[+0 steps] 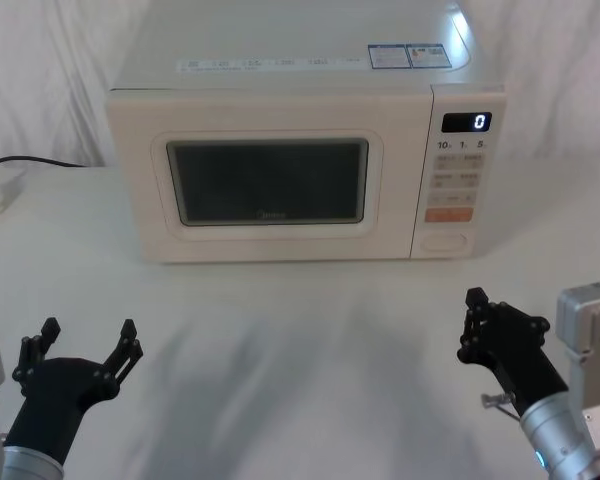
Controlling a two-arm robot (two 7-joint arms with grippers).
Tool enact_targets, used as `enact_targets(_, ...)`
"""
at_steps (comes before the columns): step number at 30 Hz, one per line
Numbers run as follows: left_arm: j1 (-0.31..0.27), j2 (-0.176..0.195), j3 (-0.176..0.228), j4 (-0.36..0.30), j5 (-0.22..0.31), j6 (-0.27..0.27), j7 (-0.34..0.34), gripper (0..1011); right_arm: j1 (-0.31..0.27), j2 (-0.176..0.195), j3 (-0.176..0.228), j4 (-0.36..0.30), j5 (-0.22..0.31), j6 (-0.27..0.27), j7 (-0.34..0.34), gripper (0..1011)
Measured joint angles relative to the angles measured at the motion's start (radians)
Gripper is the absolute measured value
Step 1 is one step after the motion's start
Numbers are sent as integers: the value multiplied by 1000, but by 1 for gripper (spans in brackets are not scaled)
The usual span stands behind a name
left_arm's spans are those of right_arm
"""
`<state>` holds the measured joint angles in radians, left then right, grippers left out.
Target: Press the button to open the microwave door with one hand; close the microwave door with the other hand.
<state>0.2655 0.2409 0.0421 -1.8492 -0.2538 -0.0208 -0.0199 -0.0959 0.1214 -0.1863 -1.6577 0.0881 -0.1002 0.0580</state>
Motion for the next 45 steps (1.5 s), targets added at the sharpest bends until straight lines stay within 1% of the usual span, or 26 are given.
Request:
enact_targets(4, 0, 0, 0, 0, 0, 0, 0, 1001, 28, -11, 11, 35, 1, -7, 15, 0)
enact_targets(7, 0, 0, 0, 0, 0, 0, 0, 1001, 61, -25, 22, 76, 6, -7, 32, 0)
enact_targets(10, 0, 0, 0, 0, 0, 0, 0, 1001, 74, -29, 24, 91, 6, -5, 35, 0)
enact_targets(11, 0, 0, 0, 0, 0, 0, 0, 1001, 97, -36, 29, 117, 6, 0, 40, 0)
enact_targets(15, 0, 0, 0, 0, 0, 0, 0, 1001, 130, -47, 35, 157, 7, 9, 42, 0)
enact_targets(16, 0, 0, 0, 0, 0, 0, 0, 1001, 144, -50, 35, 176, 5, 11, 42, 0)
enact_targets(22, 0, 0, 0, 0, 0, 0, 0, 1001, 193, -62, 36, 238, -13, 11, 40, 0)
enact_targets(28, 0, 0, 0, 0, 0, 0, 0, 1001, 238, -78, 42, 303, -28, -13, 29, 0)
enact_targets(29, 0, 0, 0, 0, 0, 0, 0, 1001, 252, -82, 42, 323, -32, -20, 27, 0)
enact_targets(33, 0, 0, 0, 0, 0, 0, 0, 1001, 280, -90, 44, 365, -39, -35, 26, 0)
enact_targets(34, 0, 0, 0, 0, 0, 0, 0, 1001, 295, -93, 46, 385, -40, -44, 26, 0)
enact_targets(36, 0, 0, 0, 0, 0, 0, 0, 1001, 316, -98, 49, 416, -41, -55, 26, 0)
enact_targets(37, 0, 0, 0, 0, 0, 0, 0, 1001, 316, -98, 49, 416, -41, -55, 26, 0)
enact_targets(39, 0, 0, 0, 0, 0, 0, 0, 1001, 340, -102, 52, 451, -41, -67, 30, 0)
enact_targets(41, 0, 0, 0, 0, 0, 0, 0, 1001, 352, -103, 54, 465, -41, -71, 34, 0)
enact_targets(42, 0, 0, 0, 0, 0, 0, 0, 1001, 364, -104, 58, 484, -37, -76, 39, 0)
enact_targets(45, 0, 0, 0, 0, 0, 0, 0, 1001, 379, -105, 62, 506, -32, -81, 45, 0)
